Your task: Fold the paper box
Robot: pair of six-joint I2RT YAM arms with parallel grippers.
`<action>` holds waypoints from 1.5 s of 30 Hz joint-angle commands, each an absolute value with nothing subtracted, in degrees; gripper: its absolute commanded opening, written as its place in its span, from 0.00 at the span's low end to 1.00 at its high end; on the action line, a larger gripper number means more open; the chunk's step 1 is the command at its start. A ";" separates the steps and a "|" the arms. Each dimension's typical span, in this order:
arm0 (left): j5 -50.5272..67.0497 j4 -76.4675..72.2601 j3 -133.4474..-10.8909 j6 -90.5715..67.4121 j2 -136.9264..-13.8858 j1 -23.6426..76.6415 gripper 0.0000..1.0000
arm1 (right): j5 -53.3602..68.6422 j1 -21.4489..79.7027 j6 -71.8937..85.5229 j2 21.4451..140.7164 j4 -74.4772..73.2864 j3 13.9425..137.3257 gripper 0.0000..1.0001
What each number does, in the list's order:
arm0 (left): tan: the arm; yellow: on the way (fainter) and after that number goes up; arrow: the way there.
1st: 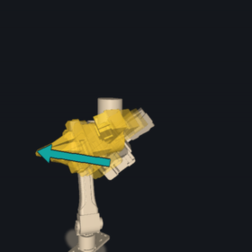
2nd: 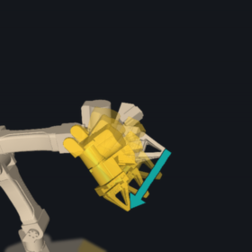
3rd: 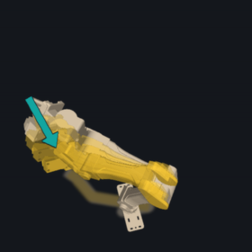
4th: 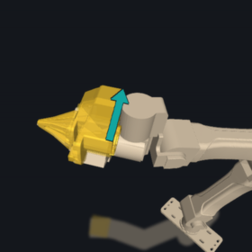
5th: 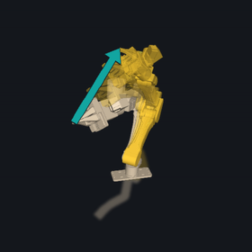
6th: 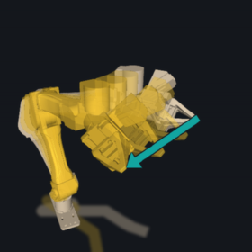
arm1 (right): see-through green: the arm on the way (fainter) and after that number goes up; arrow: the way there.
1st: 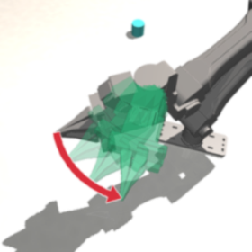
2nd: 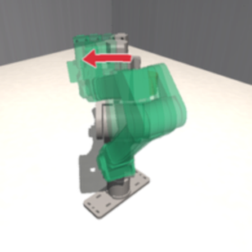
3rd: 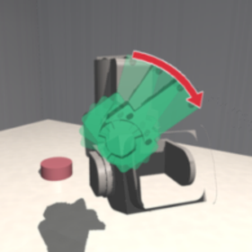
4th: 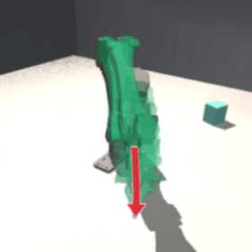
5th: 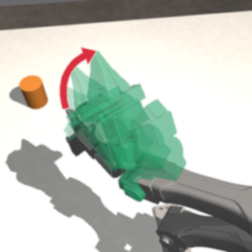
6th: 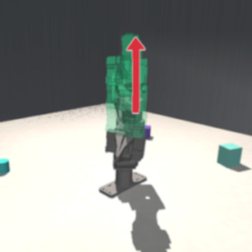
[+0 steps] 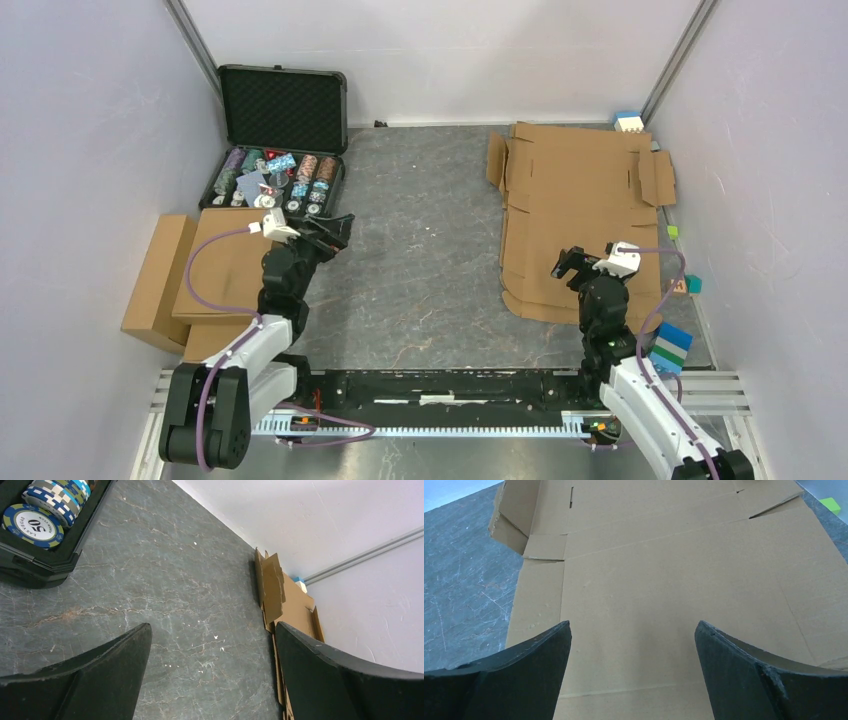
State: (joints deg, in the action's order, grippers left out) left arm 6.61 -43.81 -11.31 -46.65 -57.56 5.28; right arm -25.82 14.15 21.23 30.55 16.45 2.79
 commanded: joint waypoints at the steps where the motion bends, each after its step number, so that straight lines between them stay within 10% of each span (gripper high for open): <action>1: 7.70 -45.82 -12.66 -46.80 -57.03 5.46 1.00 | -27.88 14.12 22.51 31.24 16.26 4.64 0.98; 17: 15.10 -51.33 -13.18 -42.53 -62.59 10.11 1.00 | -12.35 15.99 18.86 49.88 6.84 21.11 0.98; 45: 13.71 -42.80 -20.74 -32.83 -67.02 21.04 1.00 | -24.33 30.68 19.38 82.61 2.90 38.45 0.93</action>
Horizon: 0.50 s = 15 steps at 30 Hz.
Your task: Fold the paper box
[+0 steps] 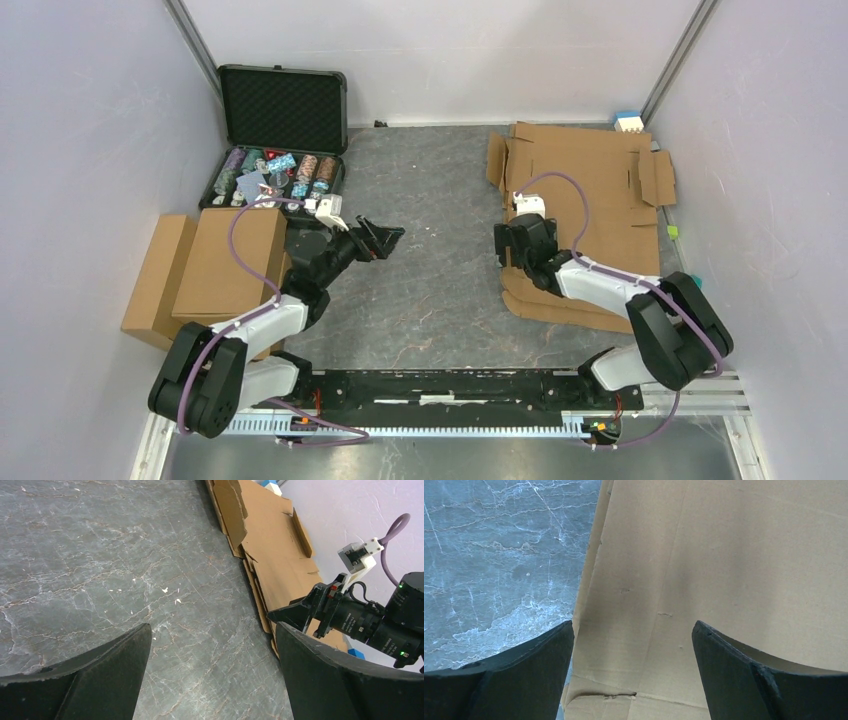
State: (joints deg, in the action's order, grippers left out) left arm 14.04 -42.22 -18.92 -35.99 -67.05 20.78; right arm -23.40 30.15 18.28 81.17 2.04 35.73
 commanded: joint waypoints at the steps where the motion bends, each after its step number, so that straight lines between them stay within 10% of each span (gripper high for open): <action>1: 13.63 -42.80 -20.74 -32.79 -66.97 21.06 1.00 | -24.49 30.88 19.32 83.09 2.79 38.73 0.93; 15: 13.40 -42.58 -20.92 -32.67 -67.37 21.01 1.00 | -34.19 31.07 19.06 79.79 -2.00 38.17 0.77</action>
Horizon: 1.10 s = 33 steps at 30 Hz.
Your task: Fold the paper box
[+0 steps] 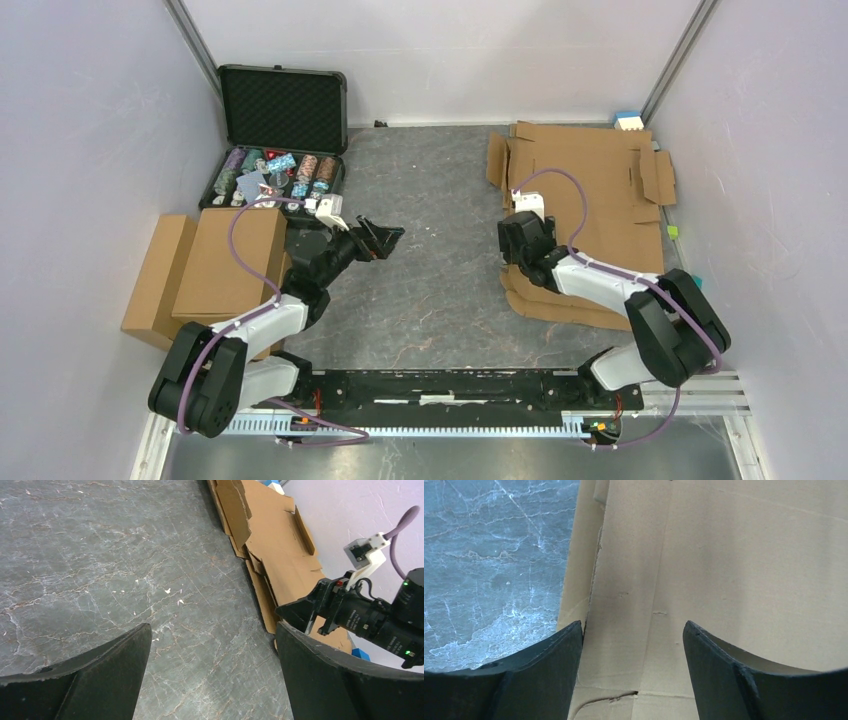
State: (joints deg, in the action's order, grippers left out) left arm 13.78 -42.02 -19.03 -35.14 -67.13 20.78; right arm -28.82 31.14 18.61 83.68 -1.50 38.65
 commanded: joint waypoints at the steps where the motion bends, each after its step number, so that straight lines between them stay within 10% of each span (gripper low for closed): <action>1: 13.44 -42.54 -20.92 -32.64 -67.33 21.07 1.00 | -34.60 31.10 19.15 79.38 -2.29 38.07 0.77; 21: 13.40 -41.93 -21.18 -32.68 -67.10 21.04 1.00 | -35.47 30.51 19.23 79.04 -5.82 38.49 0.30; 33: 13.22 -41.33 -21.18 -32.41 -66.28 21.08 1.00 | -39.81 28.12 19.41 78.73 -8.29 37.62 0.44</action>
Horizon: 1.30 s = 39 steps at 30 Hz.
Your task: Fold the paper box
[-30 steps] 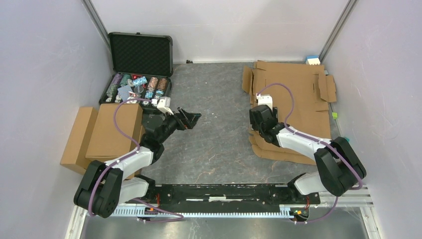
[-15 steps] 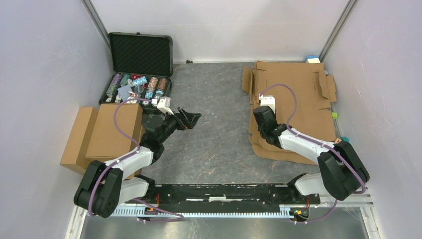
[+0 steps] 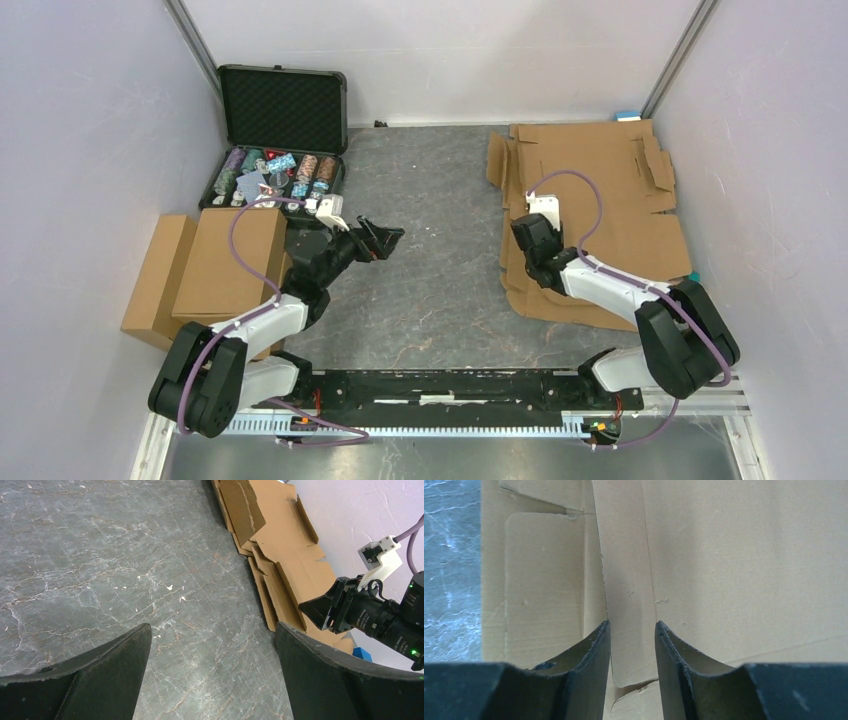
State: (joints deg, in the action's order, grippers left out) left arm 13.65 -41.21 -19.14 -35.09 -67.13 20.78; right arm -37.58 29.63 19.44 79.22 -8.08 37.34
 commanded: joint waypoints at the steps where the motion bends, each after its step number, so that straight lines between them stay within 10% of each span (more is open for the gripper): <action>1: 13.19 -41.31 -21.18 -32.41 -66.21 21.12 1.00 | -39.65 27.81 19.15 79.11 -8.47 37.74 0.43; 9: 13.19 -41.06 -21.36 -32.35 -66.45 21.08 1.00 | -30.60 27.82 14.27 79.61 -4.87 37.33 0.64; 18: 13.27 -40.96 -21.45 -32.50 -66.71 21.12 1.00 | -40.36 29.21 14.74 87.38 -12.46 42.66 0.66; 22: 13.36 -41.02 -21.61 -32.56 -67.05 21.15 1.00 | -45.30 29.51 16.77 89.36 -15.48 44.38 0.50; 26: 13.40 -41.04 -21.79 -32.73 -67.64 21.17 1.00 | -47.35 29.82 16.75 87.22 -15.48 44.30 0.03; 39: 0.85 -41.28 -16.54 -38.54 -61.09 20.95 1.00 | -26.29 36.50 5.24 70.61 -6.02 42.28 0.00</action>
